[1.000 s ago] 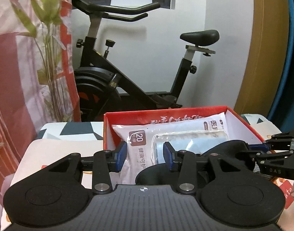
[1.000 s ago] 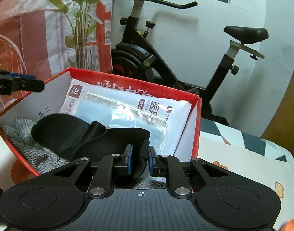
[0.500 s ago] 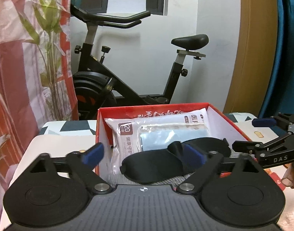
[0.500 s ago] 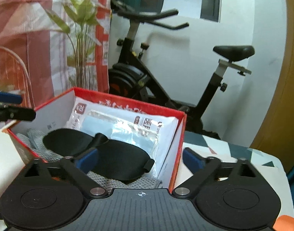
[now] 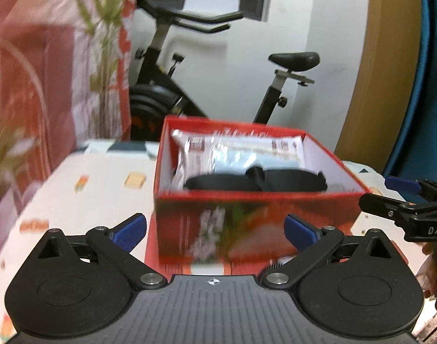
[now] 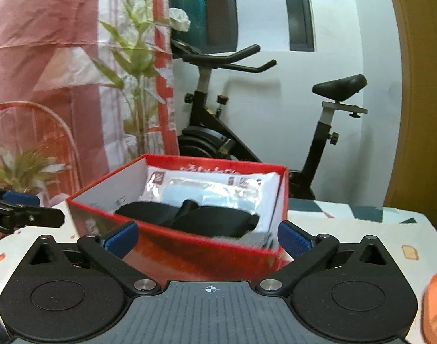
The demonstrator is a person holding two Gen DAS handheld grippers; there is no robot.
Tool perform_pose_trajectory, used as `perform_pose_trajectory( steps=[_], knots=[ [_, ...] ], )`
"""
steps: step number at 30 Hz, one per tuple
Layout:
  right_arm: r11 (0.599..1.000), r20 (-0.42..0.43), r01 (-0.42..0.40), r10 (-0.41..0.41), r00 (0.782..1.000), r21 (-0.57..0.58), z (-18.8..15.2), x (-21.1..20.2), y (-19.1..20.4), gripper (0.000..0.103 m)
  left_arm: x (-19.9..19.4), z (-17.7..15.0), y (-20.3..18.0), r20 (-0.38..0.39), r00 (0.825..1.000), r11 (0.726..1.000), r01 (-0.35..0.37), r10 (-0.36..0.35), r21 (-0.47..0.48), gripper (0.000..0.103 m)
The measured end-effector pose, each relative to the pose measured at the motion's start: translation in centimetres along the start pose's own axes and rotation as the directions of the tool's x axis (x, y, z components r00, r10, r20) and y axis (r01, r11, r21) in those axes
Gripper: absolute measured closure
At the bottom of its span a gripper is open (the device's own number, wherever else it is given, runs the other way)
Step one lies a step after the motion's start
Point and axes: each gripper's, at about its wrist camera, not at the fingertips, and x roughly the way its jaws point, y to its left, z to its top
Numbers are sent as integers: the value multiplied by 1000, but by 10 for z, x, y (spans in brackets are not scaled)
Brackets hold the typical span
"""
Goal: Organize soft objects
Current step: 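Move both tools down to the black-and-white glove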
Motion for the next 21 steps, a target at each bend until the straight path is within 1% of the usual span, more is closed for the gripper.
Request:
perform_pose_trajectory(
  steps=[4, 9, 11, 12, 14, 17, 21],
  knots=[
    [999, -22, -16, 16, 1000, 29, -22, -1, 7, 1, -2, -25, 4, -39, 999, 998, -8, 6, -60, 0],
    [993, -60, -47, 54, 997, 109, -54, 8, 11, 2, 6, -50, 5, -109, 994, 996, -24, 15, -80, 1],
    [992, -85, -54, 64, 994, 117, -65, 15, 13, 8, 8, -56, 6, -126, 992, 996, -31, 19, -88, 3],
    [992, -96, -55, 66, 993, 112, -69, 19, 14, 8, 9, -60, 7, -130, 991, 995, -34, 22, -96, 3],
    [993, -104, -59, 70, 992, 104, -76, 25, 15, 10, 12, -66, 9, -145, 989, 993, -35, 19, -110, 11],
    [992, -121, -66, 79, 990, 109, -82, 37, 15, 18, 16, -75, 8, -182, 983, 993, -24, 3, -114, 17],
    [989, -144, -72, 91, 985, 130, -88, 50, 15, 20, 18, -84, 7, -213, 977, 993, -13, -13, -119, 17]
  ],
)
